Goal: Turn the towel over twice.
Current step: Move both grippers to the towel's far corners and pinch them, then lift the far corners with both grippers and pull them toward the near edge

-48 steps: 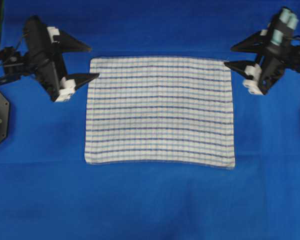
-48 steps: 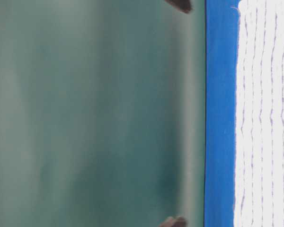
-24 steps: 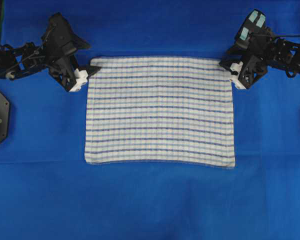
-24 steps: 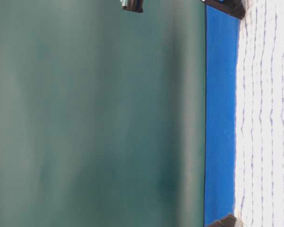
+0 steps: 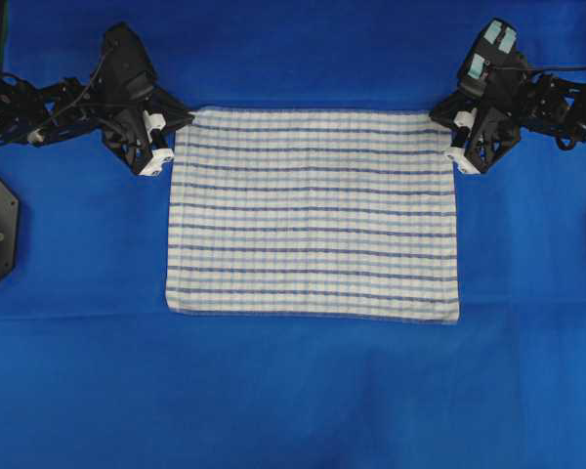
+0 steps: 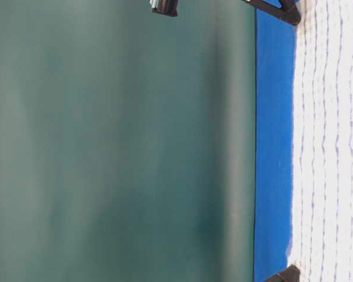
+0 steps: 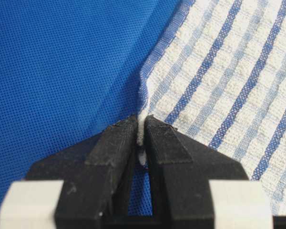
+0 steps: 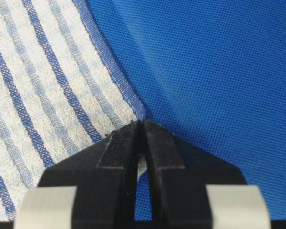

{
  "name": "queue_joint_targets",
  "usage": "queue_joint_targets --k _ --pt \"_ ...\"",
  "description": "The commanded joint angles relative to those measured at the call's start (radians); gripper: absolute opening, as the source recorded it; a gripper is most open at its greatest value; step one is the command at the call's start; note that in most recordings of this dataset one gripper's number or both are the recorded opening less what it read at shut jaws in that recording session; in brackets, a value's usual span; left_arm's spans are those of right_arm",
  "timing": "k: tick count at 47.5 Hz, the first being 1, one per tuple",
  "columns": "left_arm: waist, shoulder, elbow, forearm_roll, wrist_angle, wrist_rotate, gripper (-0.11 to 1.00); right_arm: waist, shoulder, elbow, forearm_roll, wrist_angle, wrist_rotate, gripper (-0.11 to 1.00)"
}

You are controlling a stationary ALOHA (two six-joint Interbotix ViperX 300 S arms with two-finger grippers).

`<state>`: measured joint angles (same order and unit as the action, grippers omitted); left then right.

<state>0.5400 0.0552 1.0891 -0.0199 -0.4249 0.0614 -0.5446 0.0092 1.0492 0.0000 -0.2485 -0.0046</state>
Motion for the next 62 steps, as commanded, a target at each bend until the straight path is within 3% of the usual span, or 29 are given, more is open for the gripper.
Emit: queue_joint_targets --k 1,14,22,36,47,62 --pt "0.0 -0.017 -0.008 -0.002 0.003 0.0 0.04 -0.005 -0.009 -0.012 -0.002 0.005 -0.002 0.06" --pt "0.02 -0.141 -0.026 -0.002 0.031 0.002 0.04 -0.048 -0.081 -0.049 -0.002 0.041 -0.018 0.05" --pt "0.057 -0.222 -0.064 -0.002 0.054 0.005 0.04 -0.104 -0.13 -0.103 -0.009 0.104 -0.067 0.06" --pt "0.14 -0.308 -0.178 -0.002 0.104 0.06 0.04 -0.176 -0.218 -0.264 -0.017 0.272 -0.164 0.06" --pt "0.156 -0.354 -0.255 -0.002 0.112 0.144 0.04 -0.212 -0.287 -0.374 -0.028 0.383 -0.224 0.06" --pt "0.152 -0.419 -0.305 -0.002 0.112 0.14 0.04 -0.215 -0.37 -0.505 -0.054 0.552 -0.238 0.05"
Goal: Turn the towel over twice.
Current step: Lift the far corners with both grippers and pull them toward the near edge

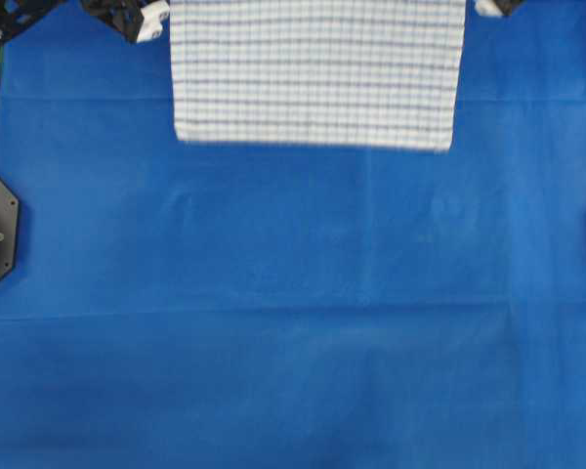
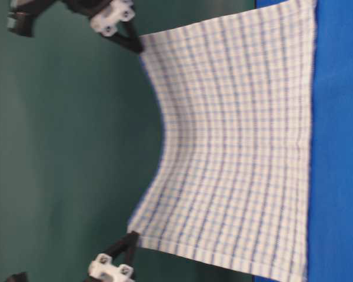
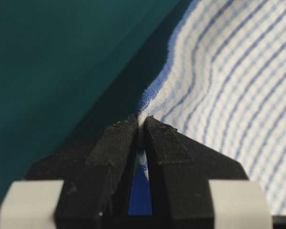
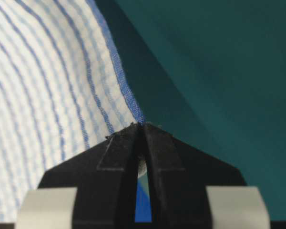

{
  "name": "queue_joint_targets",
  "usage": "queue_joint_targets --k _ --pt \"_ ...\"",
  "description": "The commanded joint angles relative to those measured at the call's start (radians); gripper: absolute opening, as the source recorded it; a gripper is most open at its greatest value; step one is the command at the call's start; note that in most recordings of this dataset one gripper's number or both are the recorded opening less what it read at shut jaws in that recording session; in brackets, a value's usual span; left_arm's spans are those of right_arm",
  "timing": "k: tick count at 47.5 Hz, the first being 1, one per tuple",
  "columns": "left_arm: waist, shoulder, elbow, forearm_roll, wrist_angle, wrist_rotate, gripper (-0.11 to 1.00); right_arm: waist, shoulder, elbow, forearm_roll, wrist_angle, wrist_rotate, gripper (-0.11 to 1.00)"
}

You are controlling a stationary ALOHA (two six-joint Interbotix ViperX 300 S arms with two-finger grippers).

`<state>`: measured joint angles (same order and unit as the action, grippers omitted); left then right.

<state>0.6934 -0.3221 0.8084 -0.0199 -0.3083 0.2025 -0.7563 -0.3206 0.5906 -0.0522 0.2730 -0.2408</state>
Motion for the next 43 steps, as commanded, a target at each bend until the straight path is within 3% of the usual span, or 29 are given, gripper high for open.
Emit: queue_joint_targets --k 1,11,25,34,43 --pt "-0.003 -0.051 -0.023 -0.002 -0.005 -0.002 0.04 -0.003 -0.048 -0.049 -0.002 0.04 -0.002 0.06" --pt "-0.051 -0.178 0.005 -0.002 0.02 0.011 0.04 0.052 -0.15 -0.035 0.002 0.114 0.008 0.06" --pt "-0.209 -0.301 0.121 -0.002 0.098 -0.002 0.04 0.265 -0.314 0.064 0.017 0.276 0.051 0.06" --pt "-0.314 -0.333 0.219 -0.002 0.127 -0.04 0.04 0.449 -0.347 0.121 0.021 0.365 0.156 0.06" --pt "-0.44 -0.319 0.314 -0.002 0.132 -0.049 0.04 0.604 -0.299 0.207 0.023 0.347 0.296 0.06"
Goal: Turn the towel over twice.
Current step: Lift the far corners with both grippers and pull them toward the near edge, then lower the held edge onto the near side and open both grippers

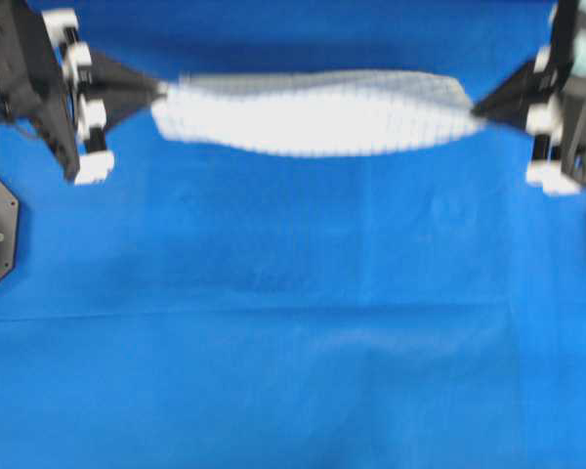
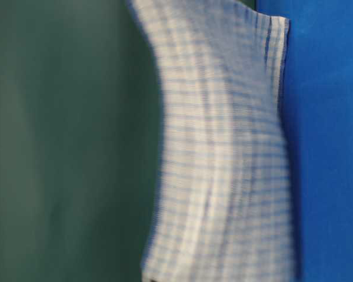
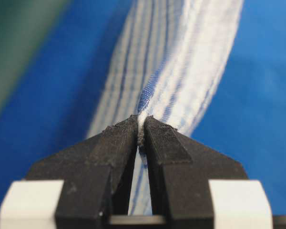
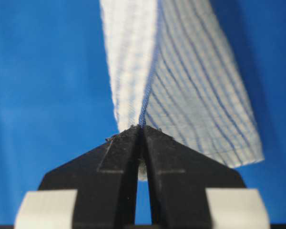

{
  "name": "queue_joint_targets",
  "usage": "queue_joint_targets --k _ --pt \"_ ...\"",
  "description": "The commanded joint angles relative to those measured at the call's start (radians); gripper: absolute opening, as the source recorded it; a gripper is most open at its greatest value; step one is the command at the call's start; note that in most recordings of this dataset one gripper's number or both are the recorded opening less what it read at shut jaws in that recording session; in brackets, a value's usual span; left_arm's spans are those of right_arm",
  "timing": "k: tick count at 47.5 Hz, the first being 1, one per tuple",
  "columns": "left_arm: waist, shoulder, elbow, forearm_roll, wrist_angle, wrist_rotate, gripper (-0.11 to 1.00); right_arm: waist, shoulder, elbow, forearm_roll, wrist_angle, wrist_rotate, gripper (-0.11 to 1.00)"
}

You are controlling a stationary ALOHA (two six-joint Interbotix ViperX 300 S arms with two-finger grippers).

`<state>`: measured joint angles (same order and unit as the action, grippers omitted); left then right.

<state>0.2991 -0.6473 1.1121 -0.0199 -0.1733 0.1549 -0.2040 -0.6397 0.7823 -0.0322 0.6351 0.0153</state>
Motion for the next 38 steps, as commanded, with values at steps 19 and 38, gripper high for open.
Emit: queue_joint_targets --k 19,38 --pt "-0.371 0.161 0.084 -0.008 0.012 -0.1 0.04 0.302 0.229 0.172 0.005 -0.235 0.362 0.05" --pt "-0.54 0.334 0.04 -0.008 0.008 -0.193 0.04 0.469 0.364 0.158 0.005 -0.325 0.545 0.06"
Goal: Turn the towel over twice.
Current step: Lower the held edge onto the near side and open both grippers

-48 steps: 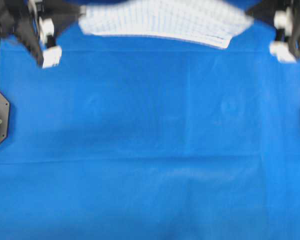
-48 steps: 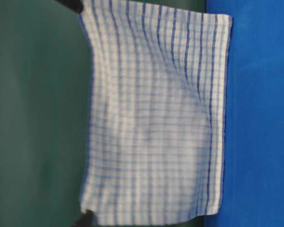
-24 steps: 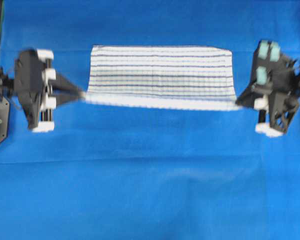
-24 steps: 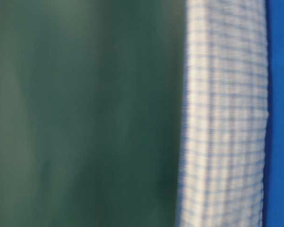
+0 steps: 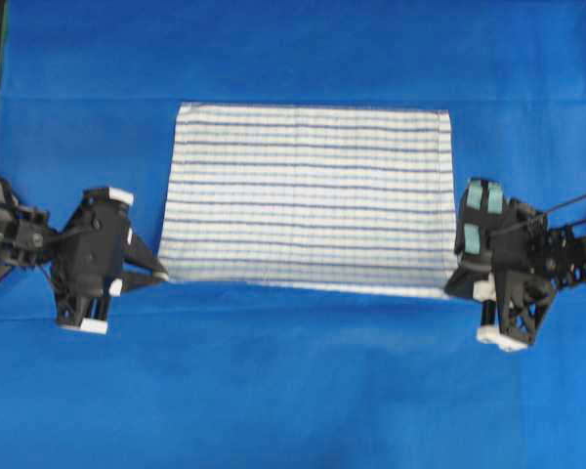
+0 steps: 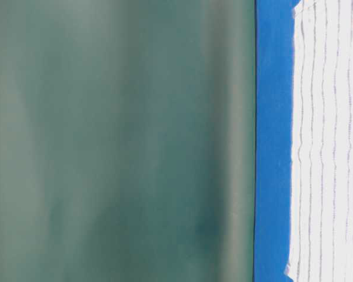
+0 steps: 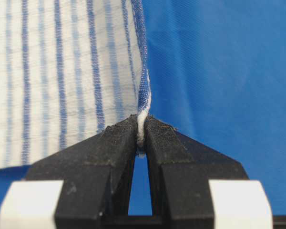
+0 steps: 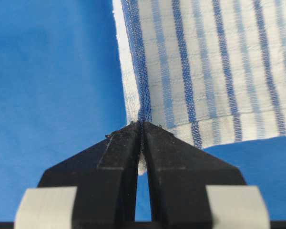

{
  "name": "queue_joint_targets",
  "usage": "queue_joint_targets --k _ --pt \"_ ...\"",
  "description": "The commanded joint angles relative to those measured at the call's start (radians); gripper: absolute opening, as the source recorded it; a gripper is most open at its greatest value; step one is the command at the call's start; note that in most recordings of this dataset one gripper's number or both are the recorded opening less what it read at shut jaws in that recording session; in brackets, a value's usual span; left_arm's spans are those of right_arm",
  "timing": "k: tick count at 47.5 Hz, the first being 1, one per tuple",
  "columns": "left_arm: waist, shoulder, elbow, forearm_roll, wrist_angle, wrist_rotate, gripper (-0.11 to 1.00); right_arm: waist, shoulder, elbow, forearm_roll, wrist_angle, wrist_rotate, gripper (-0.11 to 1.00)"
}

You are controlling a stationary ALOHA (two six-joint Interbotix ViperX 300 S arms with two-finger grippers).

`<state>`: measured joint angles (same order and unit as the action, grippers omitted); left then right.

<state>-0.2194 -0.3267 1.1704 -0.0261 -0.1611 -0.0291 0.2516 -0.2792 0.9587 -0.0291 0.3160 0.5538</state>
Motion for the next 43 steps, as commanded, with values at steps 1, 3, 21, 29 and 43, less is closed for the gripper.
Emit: queue_joint_targets --k 1,3,21,29,43 --pt "-0.025 0.018 -0.02 -0.002 -0.005 -0.014 0.04 0.015 0.006 -0.02 0.002 -0.006 0.008 0.05" --pt "-0.025 0.026 -0.025 -0.002 -0.005 -0.023 0.04 0.015 0.011 -0.02 0.002 -0.006 0.009 0.06" --pt "-0.018 0.044 -0.037 -0.002 0.002 -0.035 0.04 -0.006 0.049 -0.017 -0.04 -0.011 0.009 0.05" --pt "0.008 0.044 -0.038 -0.002 0.009 -0.035 0.04 -0.029 0.075 -0.032 -0.048 -0.018 0.002 0.06" --pt "0.021 0.044 -0.06 -0.002 0.011 -0.037 0.43 -0.031 0.074 -0.044 -0.06 -0.011 -0.003 0.41"
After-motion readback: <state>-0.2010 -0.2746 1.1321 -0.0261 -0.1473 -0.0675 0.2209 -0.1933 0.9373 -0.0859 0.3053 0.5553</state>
